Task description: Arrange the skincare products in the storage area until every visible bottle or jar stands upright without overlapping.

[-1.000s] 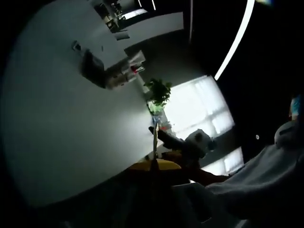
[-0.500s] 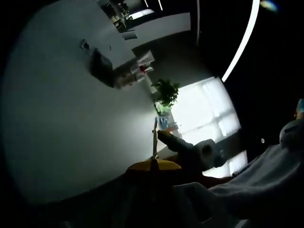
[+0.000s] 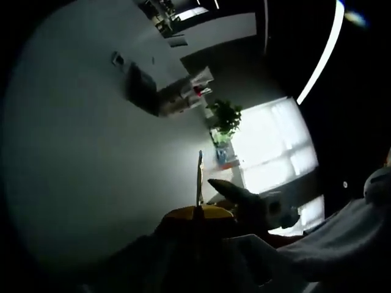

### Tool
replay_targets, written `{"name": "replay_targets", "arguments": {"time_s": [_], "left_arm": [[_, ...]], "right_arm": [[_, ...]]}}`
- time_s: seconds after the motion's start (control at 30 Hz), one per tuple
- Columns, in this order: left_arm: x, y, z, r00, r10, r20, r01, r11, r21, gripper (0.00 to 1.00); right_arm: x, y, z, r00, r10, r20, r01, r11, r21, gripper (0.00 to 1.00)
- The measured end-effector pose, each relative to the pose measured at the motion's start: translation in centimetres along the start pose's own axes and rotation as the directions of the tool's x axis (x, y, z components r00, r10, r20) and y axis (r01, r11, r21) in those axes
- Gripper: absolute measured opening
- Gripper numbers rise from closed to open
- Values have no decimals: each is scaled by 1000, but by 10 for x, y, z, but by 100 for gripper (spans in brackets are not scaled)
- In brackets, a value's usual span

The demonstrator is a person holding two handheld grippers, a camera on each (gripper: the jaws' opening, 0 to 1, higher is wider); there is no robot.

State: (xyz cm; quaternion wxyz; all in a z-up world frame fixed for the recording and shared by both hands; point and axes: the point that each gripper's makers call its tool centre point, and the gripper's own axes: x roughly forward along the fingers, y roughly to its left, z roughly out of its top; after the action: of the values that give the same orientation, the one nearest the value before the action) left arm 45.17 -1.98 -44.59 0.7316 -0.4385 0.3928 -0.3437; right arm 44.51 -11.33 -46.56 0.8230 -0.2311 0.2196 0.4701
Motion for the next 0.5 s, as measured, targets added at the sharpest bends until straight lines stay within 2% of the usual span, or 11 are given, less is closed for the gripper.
{"name": "replay_targets", "arguments": {"time_s": [0.2,0.5], "left_arm": [[1,0,31,999,35,8,-35,999,36,0],[-1,0,83,995,73,71,-78,995,62,0]], "right_arm": [[-4,-10,1,999,-43,12,43,999,5,56],[-10,-19,3,995,-91,31,91,996,5,55]]}}
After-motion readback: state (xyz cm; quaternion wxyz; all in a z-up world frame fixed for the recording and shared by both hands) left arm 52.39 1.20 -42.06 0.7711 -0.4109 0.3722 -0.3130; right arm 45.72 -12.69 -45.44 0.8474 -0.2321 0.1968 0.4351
